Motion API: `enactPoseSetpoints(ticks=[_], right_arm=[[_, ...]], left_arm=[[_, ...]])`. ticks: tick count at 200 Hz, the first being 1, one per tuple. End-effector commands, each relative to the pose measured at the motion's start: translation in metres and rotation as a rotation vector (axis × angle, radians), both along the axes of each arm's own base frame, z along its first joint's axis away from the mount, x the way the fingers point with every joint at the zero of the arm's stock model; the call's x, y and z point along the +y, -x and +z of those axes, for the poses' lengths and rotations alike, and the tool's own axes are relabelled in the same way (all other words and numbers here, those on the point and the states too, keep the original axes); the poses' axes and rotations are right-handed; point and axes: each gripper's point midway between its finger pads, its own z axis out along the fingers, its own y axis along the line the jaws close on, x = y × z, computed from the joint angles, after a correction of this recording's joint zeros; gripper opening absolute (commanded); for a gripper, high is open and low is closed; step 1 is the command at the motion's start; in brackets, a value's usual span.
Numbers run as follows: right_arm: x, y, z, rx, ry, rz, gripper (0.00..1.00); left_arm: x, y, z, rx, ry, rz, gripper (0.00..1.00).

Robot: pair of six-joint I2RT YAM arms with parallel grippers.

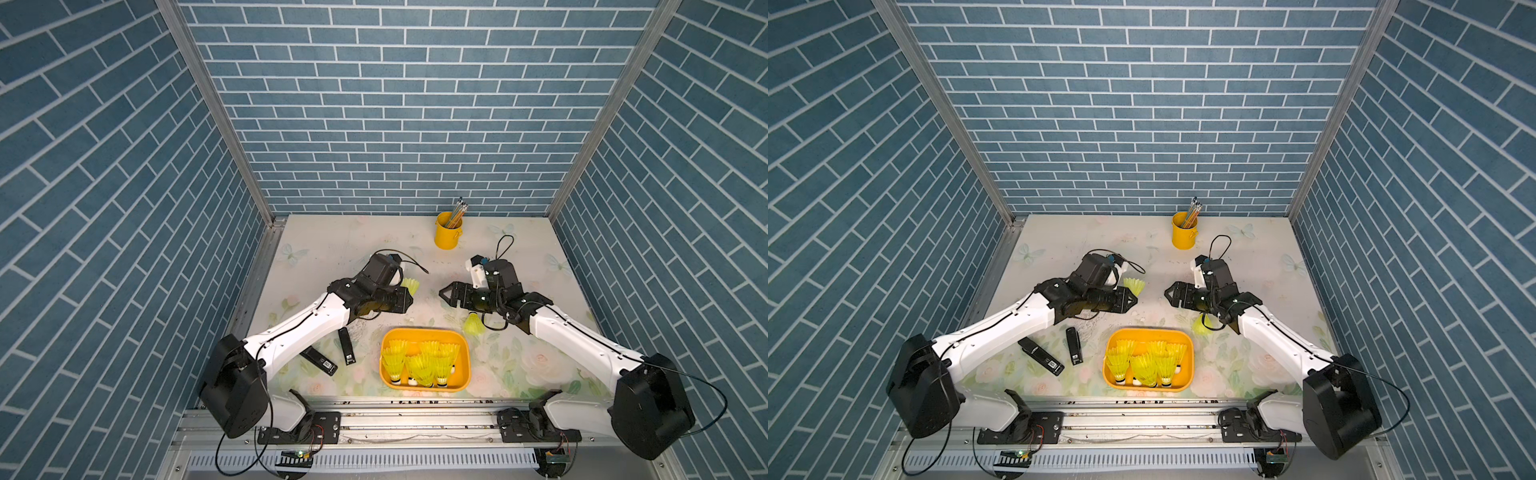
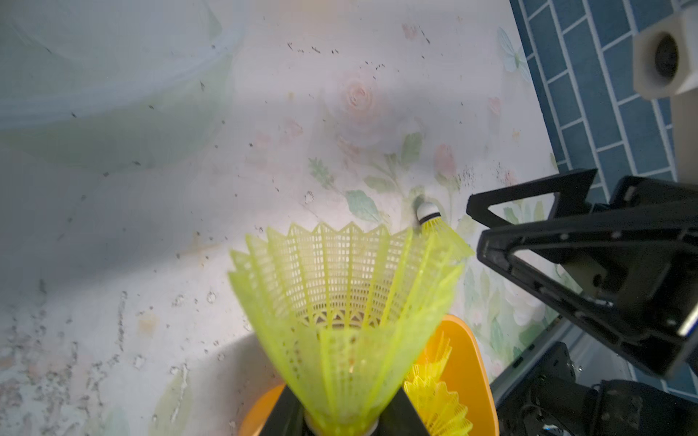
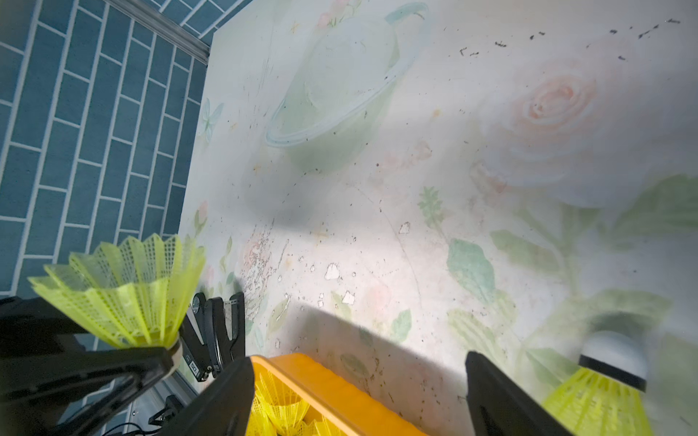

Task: Put the shuttlecocks into the storage box
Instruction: Pick up the shuttlecock at the center of the board, then place the shuttlecock in the storage box.

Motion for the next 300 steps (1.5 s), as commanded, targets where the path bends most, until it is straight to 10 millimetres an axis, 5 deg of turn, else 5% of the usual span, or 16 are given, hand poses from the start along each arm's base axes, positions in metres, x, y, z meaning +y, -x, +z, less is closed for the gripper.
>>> enactPoseSetpoints(ticks=[1, 63, 111, 159, 300], right_arm=[[-0.006, 0.01, 0.0, -0.009, 0.035, 0.003, 0.9], [-0.003, 0.025, -0.003, 0.005, 0.036, 0.03, 0.9], [0.007, 0.066, 0.004, 0.033, 0.019, 0.144, 0.9], [-0.006, 0.103, 0.007, 0.065, 0.043, 0.178, 0.9], [0.005, 0.14, 0.003, 0.144, 0.033, 0.28, 0.88]], left_arm=[[-0.002, 0.019, -0.002, 0.057, 0.032, 0.033, 0.26], [-0.017, 0.075, -0.003, 0.138, 0.128, 0.035, 0.26], [-0.021, 0.107, -0.01, 0.19, 0.172, 0.052, 0.27], [-0.026, 0.108, -0.018, 0.185, 0.156, 0.068, 0.27], [-0.029, 0.119, -0.04, 0.215, 0.128, 0.114, 0.27]])
